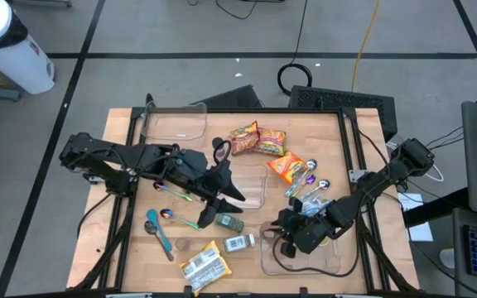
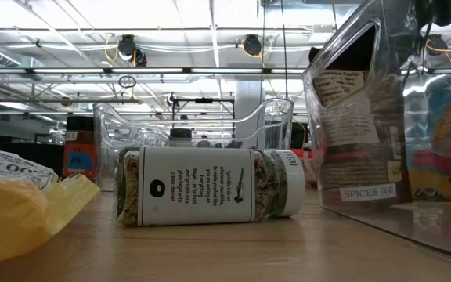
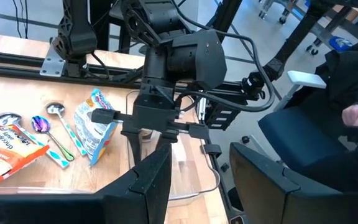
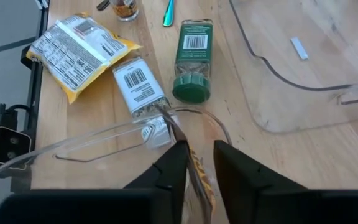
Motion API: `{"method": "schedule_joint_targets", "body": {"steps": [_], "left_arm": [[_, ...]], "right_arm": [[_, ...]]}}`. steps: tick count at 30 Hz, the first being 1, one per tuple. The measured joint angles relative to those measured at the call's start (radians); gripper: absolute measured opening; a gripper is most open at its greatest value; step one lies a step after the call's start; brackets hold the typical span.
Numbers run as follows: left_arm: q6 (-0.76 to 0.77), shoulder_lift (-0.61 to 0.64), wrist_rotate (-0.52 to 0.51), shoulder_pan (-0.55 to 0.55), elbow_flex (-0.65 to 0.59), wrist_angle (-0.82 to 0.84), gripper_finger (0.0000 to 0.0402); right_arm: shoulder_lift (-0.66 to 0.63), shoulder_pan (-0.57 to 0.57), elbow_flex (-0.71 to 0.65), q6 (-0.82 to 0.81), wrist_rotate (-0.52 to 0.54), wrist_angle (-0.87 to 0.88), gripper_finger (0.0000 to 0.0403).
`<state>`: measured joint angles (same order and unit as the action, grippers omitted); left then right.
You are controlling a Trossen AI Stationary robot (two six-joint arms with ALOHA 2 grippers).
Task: Pick & Place Food Item
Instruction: Put the orange seasoning pack into the bottom transparent bin, then put the orange noodle pack into the top transparent bin
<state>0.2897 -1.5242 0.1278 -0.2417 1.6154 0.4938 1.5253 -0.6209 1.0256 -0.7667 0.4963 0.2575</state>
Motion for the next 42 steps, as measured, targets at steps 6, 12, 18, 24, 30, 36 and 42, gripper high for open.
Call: {"method": "schedule_joint_targets", "body": {"steps": [6,12,18,24,30,36,42], "left_arm": [[0.001,0.0,0.0,0.0,0.0,0.0,0.017],[0.0,0.03,0.002,0.008,-0.001,0.004,0.017],[0.0,0.1,0.0,0.021,-0.001,0.002,0.017],[-0.085,0.174,-0.038,0.006,-0.001,-0.112,0.017],[-0.232,0.213,-0.104,-0.027,-0.001,-0.234,0.017],[-0.255,0.218,-0.103,-0.021,-0.001,-0.257,0.017],[-0.233,0.218,-0.103,-0.006,-0.052,-0.261,0.017]], "right_arm": [[-0.026,0.004,0.0,-0.001,-0.043,-0.004,0.0114],[-0.112,0.006,0.0,0.03,-0.053,0.001,0.012],[-0.222,0.026,0.0,0.07,-0.046,-0.005,0.0117],[-0.308,0.064,0.0,0.077,0.057,-0.023,0.0121],[-0.365,0.106,0.0,0.188,0.08,-0.154,0.0117],[-0.41,0.119,0.0,0.347,0.08,-0.302,0.0118],[-0.457,0.121,0.0,0.413,0.083,-0.332,0.0115]]}}
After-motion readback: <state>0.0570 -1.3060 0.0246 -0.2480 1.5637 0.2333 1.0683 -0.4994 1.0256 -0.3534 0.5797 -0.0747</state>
